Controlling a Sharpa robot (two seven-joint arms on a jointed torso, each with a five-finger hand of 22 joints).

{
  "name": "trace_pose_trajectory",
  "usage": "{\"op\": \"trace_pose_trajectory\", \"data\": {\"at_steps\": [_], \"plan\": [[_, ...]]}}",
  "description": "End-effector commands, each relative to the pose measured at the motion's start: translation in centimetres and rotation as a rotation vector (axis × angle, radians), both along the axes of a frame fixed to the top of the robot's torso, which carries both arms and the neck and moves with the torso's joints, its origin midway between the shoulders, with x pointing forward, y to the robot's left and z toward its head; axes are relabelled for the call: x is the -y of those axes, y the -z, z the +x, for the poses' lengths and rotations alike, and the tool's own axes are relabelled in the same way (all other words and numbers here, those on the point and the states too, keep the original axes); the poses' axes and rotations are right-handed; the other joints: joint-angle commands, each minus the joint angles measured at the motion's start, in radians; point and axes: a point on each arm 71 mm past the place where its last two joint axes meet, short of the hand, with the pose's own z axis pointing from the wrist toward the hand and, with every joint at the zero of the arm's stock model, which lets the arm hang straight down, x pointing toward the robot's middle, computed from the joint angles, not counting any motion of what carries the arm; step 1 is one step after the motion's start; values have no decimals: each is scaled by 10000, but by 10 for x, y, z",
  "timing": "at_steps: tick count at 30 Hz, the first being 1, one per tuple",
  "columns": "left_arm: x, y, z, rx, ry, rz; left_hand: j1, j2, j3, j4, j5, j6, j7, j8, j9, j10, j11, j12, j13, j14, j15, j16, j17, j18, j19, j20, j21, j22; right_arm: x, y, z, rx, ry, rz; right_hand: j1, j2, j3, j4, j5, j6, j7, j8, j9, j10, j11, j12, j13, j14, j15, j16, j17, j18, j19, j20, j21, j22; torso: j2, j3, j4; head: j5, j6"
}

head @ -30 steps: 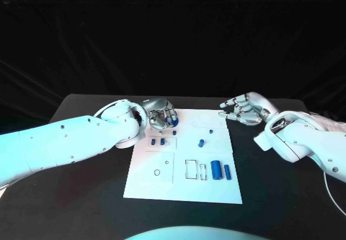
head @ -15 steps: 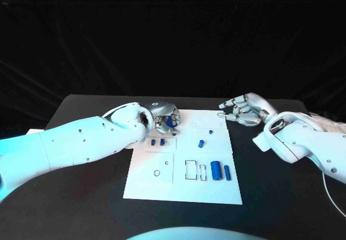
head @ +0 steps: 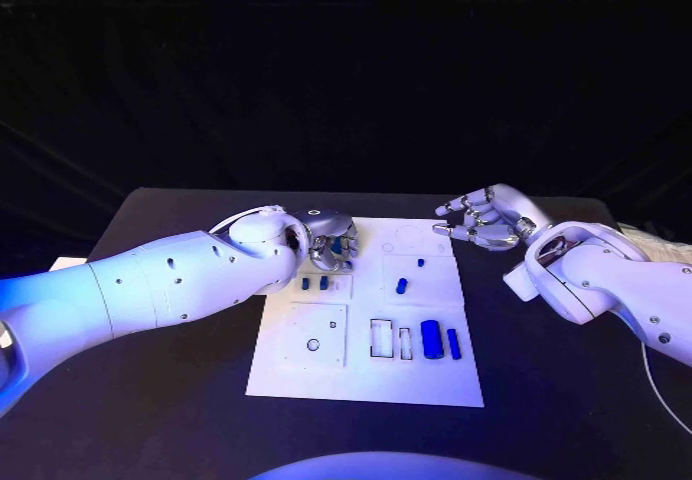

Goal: Assemble the parts on the task board

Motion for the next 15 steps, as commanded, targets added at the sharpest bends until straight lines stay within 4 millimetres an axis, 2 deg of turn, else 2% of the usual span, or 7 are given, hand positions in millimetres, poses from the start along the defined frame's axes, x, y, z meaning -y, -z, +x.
{"op": "trace_pose_trajectory", "data": {"at_steps": [1,7,11,15], "plan": [[2,3,1,-118,53,269,25,111,2,-50,-9,129,1,-43,-31,102,-1,-65,-40,256,-31,85,52,-97,99,11,126,119,-2,0,0,25,-155,-34,-2,94,-71,-14,42,63,-6,-12,16,-5,4,25,-13,500,-50,-28,229,130,-37,3,-46,-10,1,-1,-6,1,-12],[3,4,3,-90,-60,278,151,221,131,-113,-3,214,-4,-82,-84,190,-16,-115,-117,290,-46,150,85,-116,134,-1,260,246,-3,0,0,30,-167,-28,15,113,-65,-26,49,66,-8,-12,18,7,3,53,5,504,-51,-23,239,130,-35,2,-48,-10,2,-4,0,-16,-17],[4,5,4,-174,-43,345,216,261,220,-171,-6,299,-16,-115,-132,276,-27,-164,-189,313,-57,201,108,-135,159,-8,374,358,-3,0,0,28,-183,-24,15,113,-65,-26,49,66,-8,-12,18,7,3,53,5,504,-51,-23,239,130,-35,2,-48,-10,-6,9,3,-32,-30],[6,7,4,-258,-35,406,252,288,275,-208,-5,346,-21,-132,-156,328,-36,-189,-225,325,-64,228,120,-144,172,-14,433,417,-4,0,-1,27,-195,-21,15,113,-65,-26,49,66,-8,-12,18,7,3,53,5,504,-51,-23,239,130,-35,2,-48,-10,-7,2,3,-29,-47]]}}
